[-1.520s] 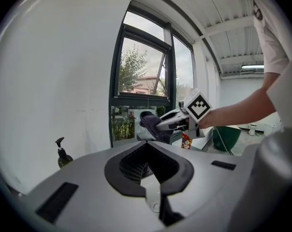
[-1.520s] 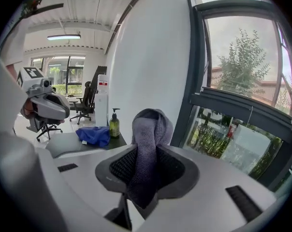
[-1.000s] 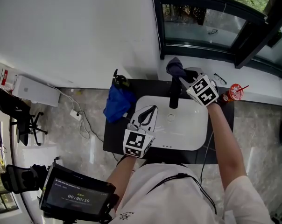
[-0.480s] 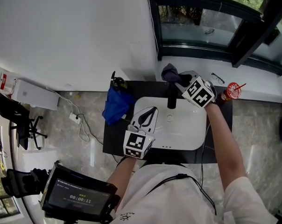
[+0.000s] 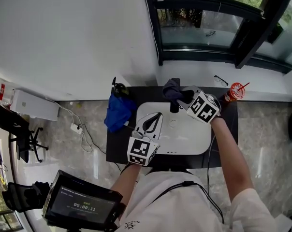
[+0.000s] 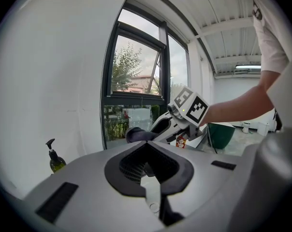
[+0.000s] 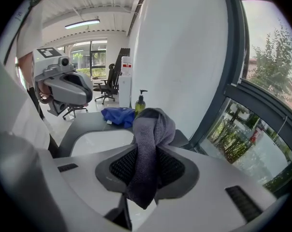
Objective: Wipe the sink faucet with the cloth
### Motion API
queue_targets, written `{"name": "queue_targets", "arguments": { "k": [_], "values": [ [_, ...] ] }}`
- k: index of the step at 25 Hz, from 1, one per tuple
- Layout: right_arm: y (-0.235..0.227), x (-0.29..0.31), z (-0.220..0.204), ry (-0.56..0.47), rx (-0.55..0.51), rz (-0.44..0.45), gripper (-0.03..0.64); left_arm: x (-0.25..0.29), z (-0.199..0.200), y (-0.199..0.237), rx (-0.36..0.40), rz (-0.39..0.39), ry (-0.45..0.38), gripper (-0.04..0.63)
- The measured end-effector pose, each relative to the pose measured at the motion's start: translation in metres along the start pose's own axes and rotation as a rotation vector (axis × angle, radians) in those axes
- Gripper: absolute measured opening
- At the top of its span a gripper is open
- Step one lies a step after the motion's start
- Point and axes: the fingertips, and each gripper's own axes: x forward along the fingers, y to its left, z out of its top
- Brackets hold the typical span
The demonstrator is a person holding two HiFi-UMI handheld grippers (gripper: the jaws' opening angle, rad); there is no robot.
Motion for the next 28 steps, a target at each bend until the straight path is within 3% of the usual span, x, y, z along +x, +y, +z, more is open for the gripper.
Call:
{"name": "queue_targets", "arguments": {
  "k": [3, 7, 12, 17, 28],
  "values": [
    [0.022, -0.008, -0.003, -0.001, -0.022, 0.076, 0.11, 0.0, -0.002, -0.002, 0.0, -0.01, 0.0, -0.006],
    [0.034, -0.03, -0.001, -0.04, 0.027, 0.152, 0.11, 0.0, -0.002, -0.002, -0.005, -0.022, -0.001, -0.006],
    [-0.014, -0.056, 0.02, -0.128, 0.061, 0.039, 0.11, -0.002, -0.003, -0.002, -0.006, -0.022, -0.004, -0.006],
    [-0.064, -0.048, 0.028, -0.127, 0.057, -0.088, 0.11, -0.006, -0.004, 0.002, -0.001, -0.012, -0.009, -0.006],
    [-0.089, 0.009, 0.009, -0.013, 0.054, -0.117, 0.11, -0.022, -0.012, 0.02, -0.012, 0.052, -0.005, -0.006]
  ]
}}
